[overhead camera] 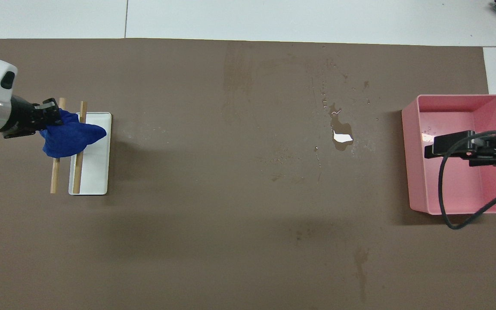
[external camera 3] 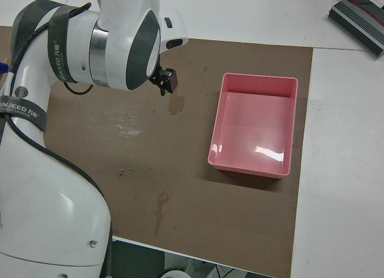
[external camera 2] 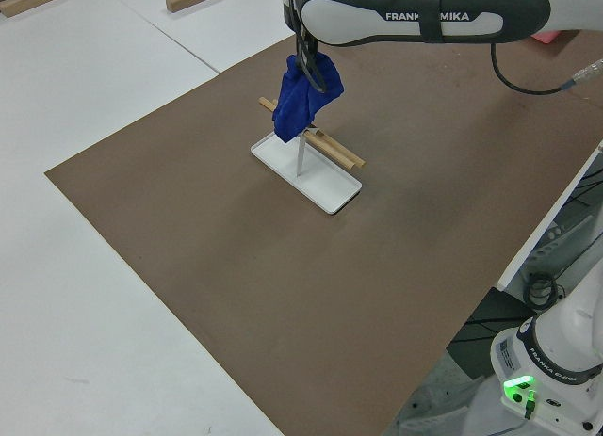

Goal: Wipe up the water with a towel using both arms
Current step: 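Grasp the blue cloth with the left gripper and lift it off the tray, then carry the cloth toward the right gripper while the right gripper approaches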

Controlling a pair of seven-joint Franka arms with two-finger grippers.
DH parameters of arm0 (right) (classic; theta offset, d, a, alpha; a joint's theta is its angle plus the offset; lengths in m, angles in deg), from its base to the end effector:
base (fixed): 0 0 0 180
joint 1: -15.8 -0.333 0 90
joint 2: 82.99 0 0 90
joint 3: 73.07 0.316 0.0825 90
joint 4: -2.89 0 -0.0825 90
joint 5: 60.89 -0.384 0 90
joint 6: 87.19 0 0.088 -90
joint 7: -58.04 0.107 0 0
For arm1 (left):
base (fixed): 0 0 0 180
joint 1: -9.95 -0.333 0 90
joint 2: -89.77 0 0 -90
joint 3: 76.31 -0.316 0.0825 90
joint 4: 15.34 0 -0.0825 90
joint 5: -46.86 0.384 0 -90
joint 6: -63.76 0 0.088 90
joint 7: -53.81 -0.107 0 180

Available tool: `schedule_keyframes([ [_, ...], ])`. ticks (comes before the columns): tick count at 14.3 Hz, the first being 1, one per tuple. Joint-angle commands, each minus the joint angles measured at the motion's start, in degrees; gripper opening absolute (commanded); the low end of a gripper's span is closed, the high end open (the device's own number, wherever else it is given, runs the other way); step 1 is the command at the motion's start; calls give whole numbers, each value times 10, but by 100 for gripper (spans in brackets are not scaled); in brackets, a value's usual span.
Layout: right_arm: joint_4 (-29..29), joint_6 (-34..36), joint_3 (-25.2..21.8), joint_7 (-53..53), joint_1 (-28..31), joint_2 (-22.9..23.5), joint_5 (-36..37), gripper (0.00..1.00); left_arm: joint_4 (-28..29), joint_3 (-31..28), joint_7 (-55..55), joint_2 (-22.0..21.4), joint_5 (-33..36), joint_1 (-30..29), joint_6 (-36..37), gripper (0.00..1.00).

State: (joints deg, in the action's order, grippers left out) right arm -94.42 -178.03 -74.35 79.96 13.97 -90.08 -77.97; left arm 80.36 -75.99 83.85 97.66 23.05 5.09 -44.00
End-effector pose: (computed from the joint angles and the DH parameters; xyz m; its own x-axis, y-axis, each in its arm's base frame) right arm 0.5160 0.0353 0.6365 0.9307 -0.3515 -0.1012 -0.3657 -0.8880 -0.2787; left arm 0.6152 0.0186 0.5306 0.7634 0.6269 -0.1558 0.6344 -0.6820 0.3640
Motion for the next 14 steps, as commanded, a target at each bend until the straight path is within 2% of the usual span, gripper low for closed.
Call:
schedule_keyframes([
  [1, -40, -15, 2, 77, 3, -27, -44, 100, -28, 9, 175, 3, -112, 2, 21, 0],
  [4, -95, -77, 5, 174, -2, -45, -117, 100, -18, 24, 311, -10, -190, 25, 14, 0],
  [6, -102, -97, 8, 245, -40, -45, -130, 100, -5, 25, 363, -17, -260, 48, 1, 0],
  [7, -107, -107, 8, 278, -59, -43, -132, 100, -5, 25, 396, -23, -269, 69, -9, 0],
  [11, -139, -220, 8, 439, -143, -40, -184, 100, -5, 32, 516, -39, -277, 146, -87, 0],
  [14, -149, -320, 8, 521, -181, -29, -220, 100, 15, 31, 555, -54, -277, 201, -91, 0],
])
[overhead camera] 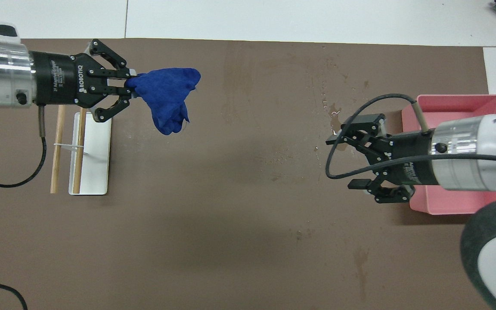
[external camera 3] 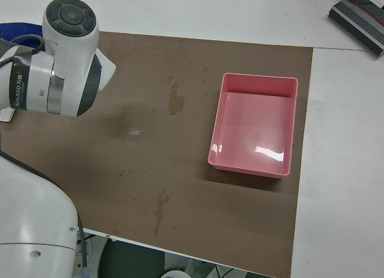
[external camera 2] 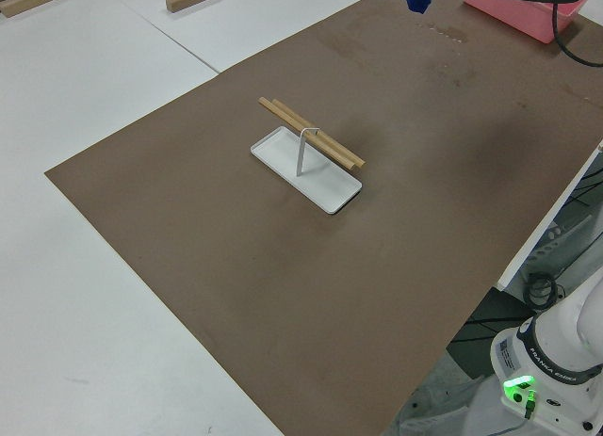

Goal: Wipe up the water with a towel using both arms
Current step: 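Carry the cloth toward the right gripper while the right gripper approaches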

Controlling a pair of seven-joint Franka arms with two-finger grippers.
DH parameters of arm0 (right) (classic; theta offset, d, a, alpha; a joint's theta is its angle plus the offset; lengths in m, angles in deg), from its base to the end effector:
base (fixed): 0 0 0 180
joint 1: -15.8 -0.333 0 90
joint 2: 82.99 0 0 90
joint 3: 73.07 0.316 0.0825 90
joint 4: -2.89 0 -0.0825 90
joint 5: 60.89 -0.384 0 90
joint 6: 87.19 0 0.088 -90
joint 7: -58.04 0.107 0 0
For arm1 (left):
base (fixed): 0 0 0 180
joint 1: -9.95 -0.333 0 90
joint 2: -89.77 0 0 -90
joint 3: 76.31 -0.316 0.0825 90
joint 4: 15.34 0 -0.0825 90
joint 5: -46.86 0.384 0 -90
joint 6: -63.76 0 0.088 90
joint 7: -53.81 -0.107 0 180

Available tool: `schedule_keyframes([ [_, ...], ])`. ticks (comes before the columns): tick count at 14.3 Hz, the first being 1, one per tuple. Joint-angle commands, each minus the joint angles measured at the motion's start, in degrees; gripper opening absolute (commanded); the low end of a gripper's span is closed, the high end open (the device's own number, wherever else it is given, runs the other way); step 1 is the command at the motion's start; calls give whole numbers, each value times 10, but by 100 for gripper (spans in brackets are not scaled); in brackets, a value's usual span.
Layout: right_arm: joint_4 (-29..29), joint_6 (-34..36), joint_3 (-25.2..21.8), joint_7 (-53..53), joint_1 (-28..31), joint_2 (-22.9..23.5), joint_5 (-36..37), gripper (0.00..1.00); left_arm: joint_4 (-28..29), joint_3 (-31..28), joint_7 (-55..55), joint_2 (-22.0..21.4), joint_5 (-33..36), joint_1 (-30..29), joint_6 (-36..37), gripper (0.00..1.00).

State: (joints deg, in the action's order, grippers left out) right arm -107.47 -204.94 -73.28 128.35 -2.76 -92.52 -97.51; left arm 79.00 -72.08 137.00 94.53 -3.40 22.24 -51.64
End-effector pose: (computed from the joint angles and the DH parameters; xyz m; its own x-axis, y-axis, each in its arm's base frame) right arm 0.5016 0.2000 0.6009 0.4676 -0.7393 -0.4845 -0.8726 -0.2986 -0.3864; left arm 0.5806 -0.2175 0.6052 0.1809 0.6445 -0.7429 0.9761 -0.0253 0.2157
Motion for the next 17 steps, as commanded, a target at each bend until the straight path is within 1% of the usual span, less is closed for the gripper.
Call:
schedule_keyframes([
  [1, -18, -72, -2, 40, -19, 0, -25, 100, 42, -7, 28, -30, -12, 47, -14, 0],
  [3, -14, -105, -1, 41, -19, 9, -29, 100, 64, -7, 30, -43, -12, 79, -18, 0],
  [5, -14, -122, -1, 61, -19, 16, -58, 100, 65, -6, 42, -44, -12, 92, -24, 0],
  [6, -15, -126, -1, 76, -20, 17, -59, 100, 65, -6, 43, -48, -12, 103, -37, 0],
  [10, -12, -128, 5, 90, -27, 37, -63, 100, 94, -4, 63, -48, -17, 171, -180, 0],
  [11, -13, -128, 5, 93, -31, 38, -63, 100, 99, -4, 71, -48, -19, 181, -199, 0],
  [14, -13, -125, 5, 91, -31, 38, -63, 100, 102, -4, 101, -48, -25, 193, -203, 0],
  [15, -12, -124, 5, 89, -29, 38, -63, 95, 101, -4, 111, -49, -25, 193, -201, 0],
  [16, -12, -119, 5, 87, -25, 39, -63, 82, 101, -4, 113, -54, -26, 193, -200, 0],
  [17, -11, -116, 5, 82, -23, 39, -63, 71, 101, -4, 114, -55, -26, 193, -198, 0],
])
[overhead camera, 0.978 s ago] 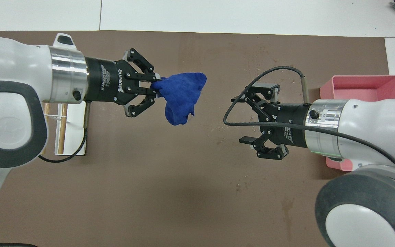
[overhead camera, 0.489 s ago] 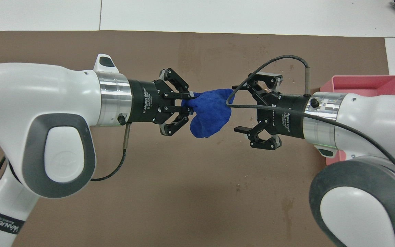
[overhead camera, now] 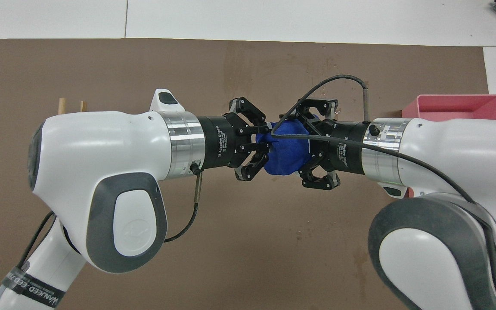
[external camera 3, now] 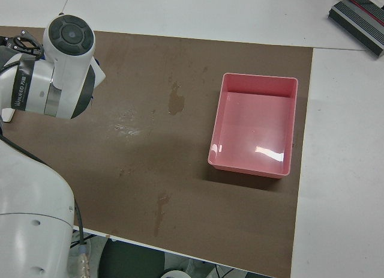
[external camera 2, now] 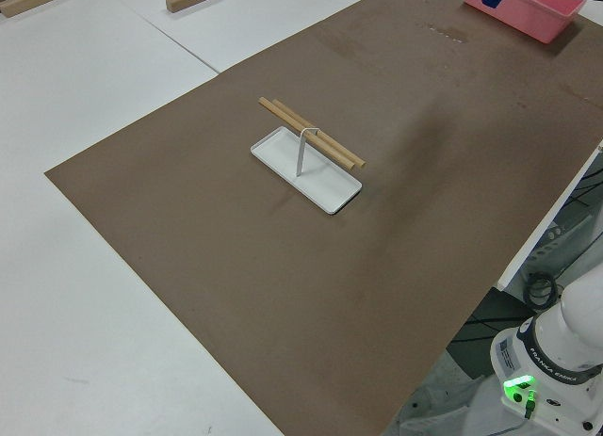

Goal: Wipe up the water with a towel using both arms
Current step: 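Grasp the cloth with the right gripper and open the left gripper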

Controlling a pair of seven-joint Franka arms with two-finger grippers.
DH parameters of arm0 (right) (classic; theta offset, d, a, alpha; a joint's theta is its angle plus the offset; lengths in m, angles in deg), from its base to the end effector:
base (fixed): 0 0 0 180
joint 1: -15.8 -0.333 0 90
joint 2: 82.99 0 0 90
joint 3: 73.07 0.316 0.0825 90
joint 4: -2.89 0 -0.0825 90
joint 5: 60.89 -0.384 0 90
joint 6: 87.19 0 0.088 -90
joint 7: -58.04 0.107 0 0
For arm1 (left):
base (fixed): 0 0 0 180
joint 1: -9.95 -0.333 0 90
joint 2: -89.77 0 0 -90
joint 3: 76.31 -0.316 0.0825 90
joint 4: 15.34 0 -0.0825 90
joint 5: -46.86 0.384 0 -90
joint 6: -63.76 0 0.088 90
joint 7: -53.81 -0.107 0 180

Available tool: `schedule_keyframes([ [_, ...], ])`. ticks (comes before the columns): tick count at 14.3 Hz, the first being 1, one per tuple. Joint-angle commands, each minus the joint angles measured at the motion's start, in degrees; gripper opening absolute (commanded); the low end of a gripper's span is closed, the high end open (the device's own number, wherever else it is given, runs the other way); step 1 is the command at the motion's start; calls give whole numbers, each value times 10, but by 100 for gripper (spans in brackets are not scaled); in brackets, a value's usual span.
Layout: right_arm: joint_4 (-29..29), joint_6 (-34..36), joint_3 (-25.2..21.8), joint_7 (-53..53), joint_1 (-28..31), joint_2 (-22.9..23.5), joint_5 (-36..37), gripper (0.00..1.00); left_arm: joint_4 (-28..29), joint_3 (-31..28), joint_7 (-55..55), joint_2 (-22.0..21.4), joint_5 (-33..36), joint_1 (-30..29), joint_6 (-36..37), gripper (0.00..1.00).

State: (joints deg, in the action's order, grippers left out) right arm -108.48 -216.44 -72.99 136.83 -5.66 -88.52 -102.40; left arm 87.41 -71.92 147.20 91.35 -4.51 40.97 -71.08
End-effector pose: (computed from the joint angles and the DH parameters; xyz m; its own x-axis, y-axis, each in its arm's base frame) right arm 0.5224 0.2256 0.5734 0.2927 -0.7619 -0.5778 -0.9280 -0.0806 -0.3638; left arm 0.4954 -0.3647 0.5891 0.1456 0.6191 -0.7717 0.9785 0.0249 0.2046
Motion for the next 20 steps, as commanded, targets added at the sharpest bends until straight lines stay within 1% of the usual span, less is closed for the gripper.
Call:
schedule_keyframes([
  [1, -1, -1, 2, -7, 7, -1, -14, 62, 17, -5, 12, -27, -15, 5, -3, 0],
  [3, 5, -1, 1, -8, 11, 1, -16, 44, 17, -5, 11, -28, -20, 8, -9, 0],
  [4, 8, 0, 0, -8, 12, 3, -15, 29, 17, -6, 10, -28, -20, 10, -9, 0],
  [5, 9, -1, 0, -9, 13, 3, -15, 9, 17, -6, 10, -28, -20, 10, -9, 0],
  [6, 9, 0, 0, -13, 13, 3, -15, 0, 17, -6, 8, -28, -20, 10, -9, 0],
  [10, 8, 19, -2, -63, 12, 3, -14, 0, 16, -7, 4, -28, -18, 11, -10, 0],
  [11, 8, 19, -1, -65, 11, 3, -13, 0, 12, -7, 4, -27, -15, 11, -10, 58],
  [12, 9, 19, -2, -67, 11, 3, -13, 0, 9, -7, 5, -27, -8, 11, -9, 100],
  [13, 8, 19, -2, -68, 11, 2, -13, 0, 8, -7, 2, -27, 24, 11, -9, 100],
  [15, 9, 28, -2, -75, 9, 2, -5, 0, 2, -6, -6, -25, 154, 11, 5, 100],
  [16, 9, 44, -2, -106, 7, 0, 4, 0, 2, -7, -9, -25, 203, 6, 19, 100],
  [17, 9, 65, -3, -141, 6, -3, 24, 0, 1, -10, -23, -25, 237, 3, 33, 100],
  [18, 1, 79, -3, -183, 6, -5, 64, 0, 2, -13, -49, -25, 257, -5, 34, 100],
  [19, -7, 94, -3, -244, 12, -5, 103, 0, 3, -13, -90, -25, 266, -27, 35, 100],
  [20, -16, 116, -3, -307, 21, -6, 121, 0, 5, -13, -143, -26, 269, -47, 43, 100],
])
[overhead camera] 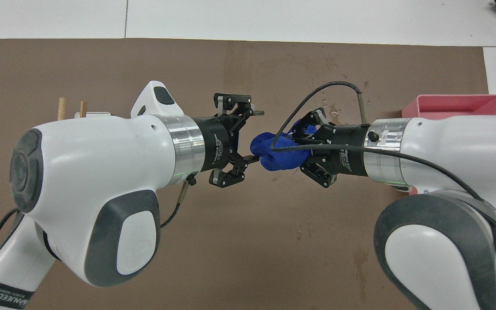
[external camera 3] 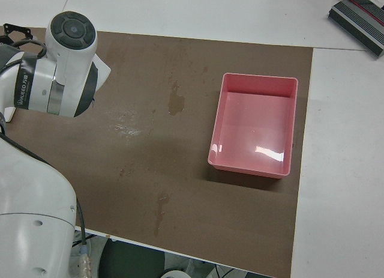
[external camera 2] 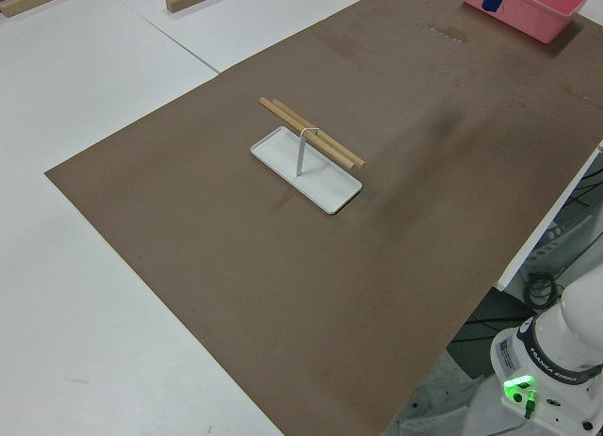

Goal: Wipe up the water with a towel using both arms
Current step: 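Lower the cloth onto the puddle while the left gripper withdraws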

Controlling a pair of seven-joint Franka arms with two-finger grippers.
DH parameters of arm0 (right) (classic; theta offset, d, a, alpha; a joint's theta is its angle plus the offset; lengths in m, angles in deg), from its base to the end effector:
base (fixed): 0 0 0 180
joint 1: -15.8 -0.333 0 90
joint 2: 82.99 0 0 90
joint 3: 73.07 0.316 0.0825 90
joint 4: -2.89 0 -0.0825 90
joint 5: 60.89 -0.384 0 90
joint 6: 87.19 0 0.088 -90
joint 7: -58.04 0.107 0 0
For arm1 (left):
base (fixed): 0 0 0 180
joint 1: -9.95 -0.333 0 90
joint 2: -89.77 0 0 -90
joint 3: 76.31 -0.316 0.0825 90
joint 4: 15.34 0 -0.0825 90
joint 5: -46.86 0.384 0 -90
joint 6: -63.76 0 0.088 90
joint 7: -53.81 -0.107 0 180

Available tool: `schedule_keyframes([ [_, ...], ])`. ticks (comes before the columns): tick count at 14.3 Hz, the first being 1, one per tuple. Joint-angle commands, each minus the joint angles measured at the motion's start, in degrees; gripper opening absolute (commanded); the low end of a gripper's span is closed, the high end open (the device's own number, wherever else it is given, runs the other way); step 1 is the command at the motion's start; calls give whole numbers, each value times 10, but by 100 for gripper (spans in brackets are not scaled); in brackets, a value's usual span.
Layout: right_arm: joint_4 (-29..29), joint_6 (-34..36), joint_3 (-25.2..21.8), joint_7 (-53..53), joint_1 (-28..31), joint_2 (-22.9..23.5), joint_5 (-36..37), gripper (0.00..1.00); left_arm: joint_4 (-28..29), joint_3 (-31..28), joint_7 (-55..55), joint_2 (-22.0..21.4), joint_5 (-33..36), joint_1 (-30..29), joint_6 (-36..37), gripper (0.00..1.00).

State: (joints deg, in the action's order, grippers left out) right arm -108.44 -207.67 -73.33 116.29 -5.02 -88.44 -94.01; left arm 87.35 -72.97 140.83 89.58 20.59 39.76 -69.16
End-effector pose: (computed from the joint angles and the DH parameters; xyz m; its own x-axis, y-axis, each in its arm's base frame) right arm 0.5136 0.2203 0.5558 0.6479 -0.6732 -0.3563 -0.7542 -0.5017 -0.4236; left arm 0.5018 -0.3375 0.6008 0.4551 0.7912 -0.4086 0.8515 -0.2524 0.4596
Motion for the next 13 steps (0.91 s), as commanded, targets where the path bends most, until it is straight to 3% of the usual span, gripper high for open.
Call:
schedule_keyframes([
  [1, -24, 44, 0, -168, 36, -7, 44, 0, 6, -3, -142, -10, 19, -54, 46, 100],
  [4, -57, 34, 0, -345, 61, 4, 121, 0, 2, -3, -341, -12, 94, -119, 135, 100],
  [7, -58, 17, 0, -491, 73, 57, 219, 0, 1, -3, -516, -17, 179, -165, 192, 100],
  [10, -70, -68, 0, -527, 76, 124, 255, 0, -11, -4, -767, -19, 197, -239, 264, 100],
  [13, -80, -150, 0, -583, 100, 165, 309, 0, -47, -3, -853, -15, 241, -280, 352, 100],
])
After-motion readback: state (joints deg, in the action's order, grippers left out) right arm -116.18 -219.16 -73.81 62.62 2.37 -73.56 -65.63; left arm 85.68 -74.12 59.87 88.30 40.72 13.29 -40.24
